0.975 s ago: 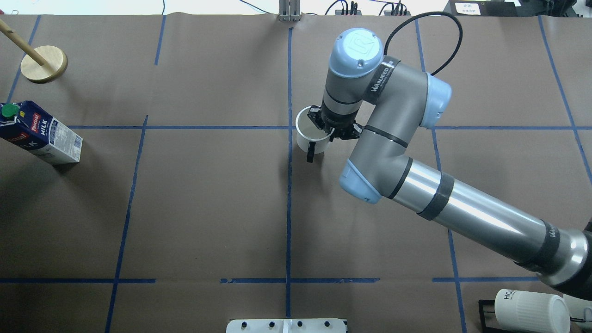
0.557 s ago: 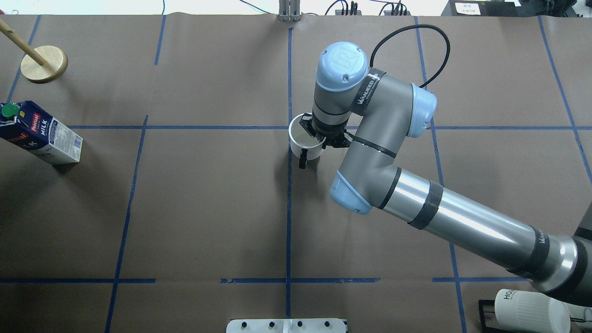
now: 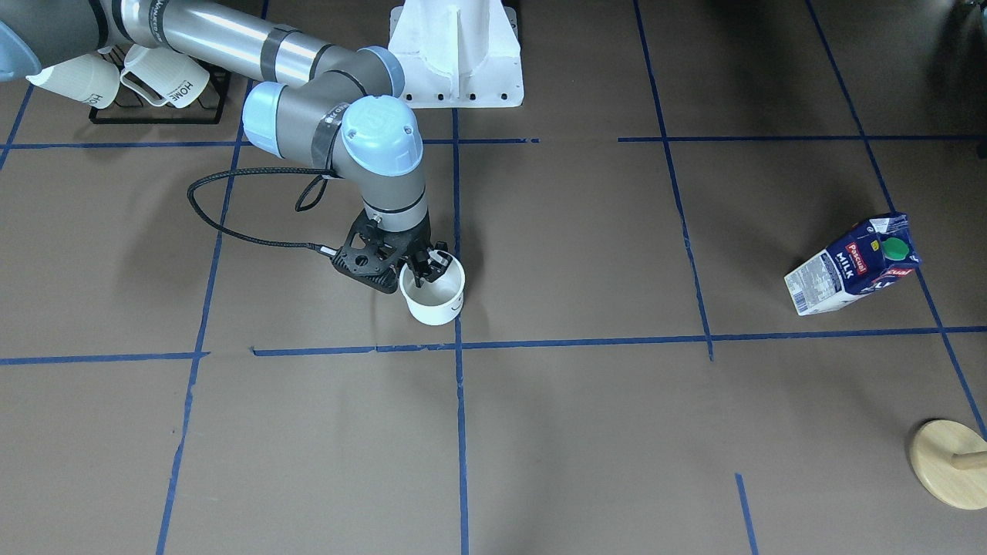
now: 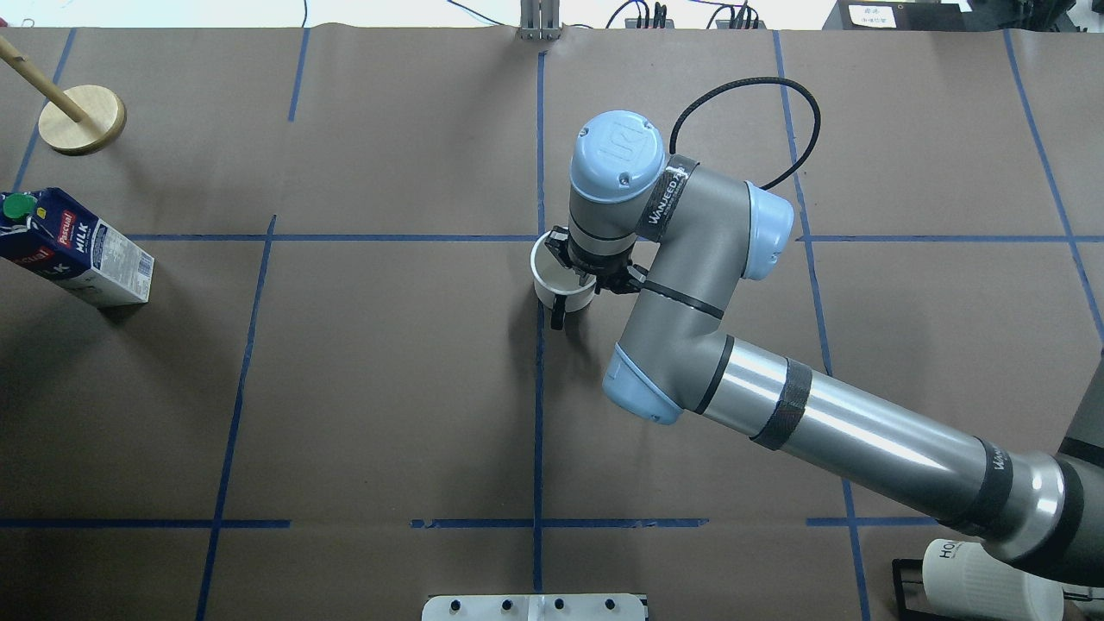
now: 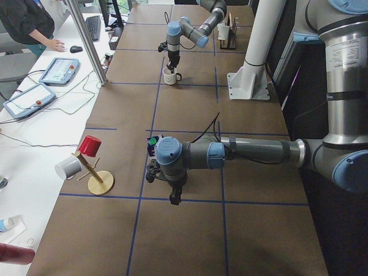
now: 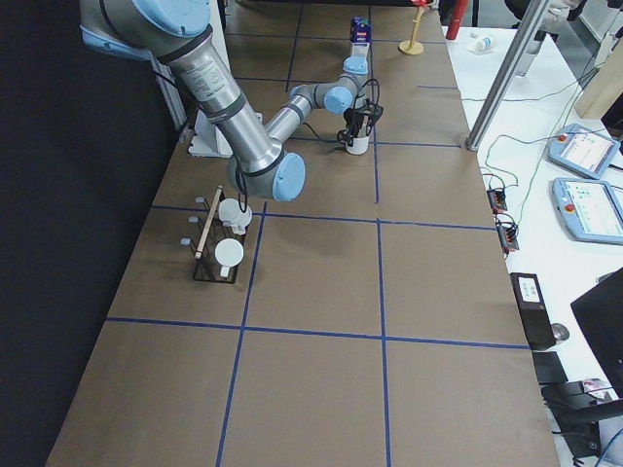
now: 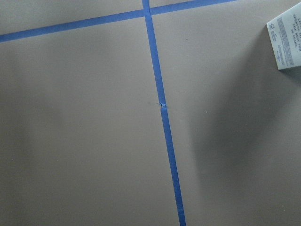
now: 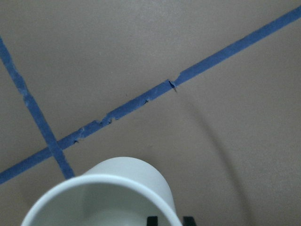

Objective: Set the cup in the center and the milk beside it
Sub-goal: 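Carry the white mug with the right gripper to the grid's central square, then release the mug and withdraw the right gripper away from it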

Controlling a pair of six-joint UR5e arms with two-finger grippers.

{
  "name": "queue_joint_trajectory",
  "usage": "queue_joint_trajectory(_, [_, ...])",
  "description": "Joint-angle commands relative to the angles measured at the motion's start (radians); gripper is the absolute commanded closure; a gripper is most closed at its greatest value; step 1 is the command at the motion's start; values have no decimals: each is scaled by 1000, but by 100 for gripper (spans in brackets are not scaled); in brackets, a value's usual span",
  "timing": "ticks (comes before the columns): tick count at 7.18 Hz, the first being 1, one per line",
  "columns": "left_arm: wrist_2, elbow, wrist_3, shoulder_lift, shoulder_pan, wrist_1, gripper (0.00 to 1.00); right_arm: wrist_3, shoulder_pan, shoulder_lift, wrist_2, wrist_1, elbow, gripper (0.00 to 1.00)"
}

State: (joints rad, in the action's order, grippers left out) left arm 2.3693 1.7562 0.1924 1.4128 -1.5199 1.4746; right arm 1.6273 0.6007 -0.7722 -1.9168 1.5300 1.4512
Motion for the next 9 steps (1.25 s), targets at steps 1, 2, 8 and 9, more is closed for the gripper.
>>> queue_joint_trajectory(1, [-8, 5, 2, 3, 0, 1, 0, -76, 69, -22, -71, 12, 67, 0])
queue_joint_trajectory(2, [-13, 3, 7, 6, 1, 6, 0, -174, 130, -41, -135, 82, 124, 0])
queue_joint_trajectory(8, [-10, -4, -7, 112, 6, 26, 0, -1159, 595, -514, -379, 309, 443, 0])
queue_joint_trajectory(9, [-4, -13, -1, 154, 4, 13, 0, -1336, 657, -610, -378, 308, 452, 0])
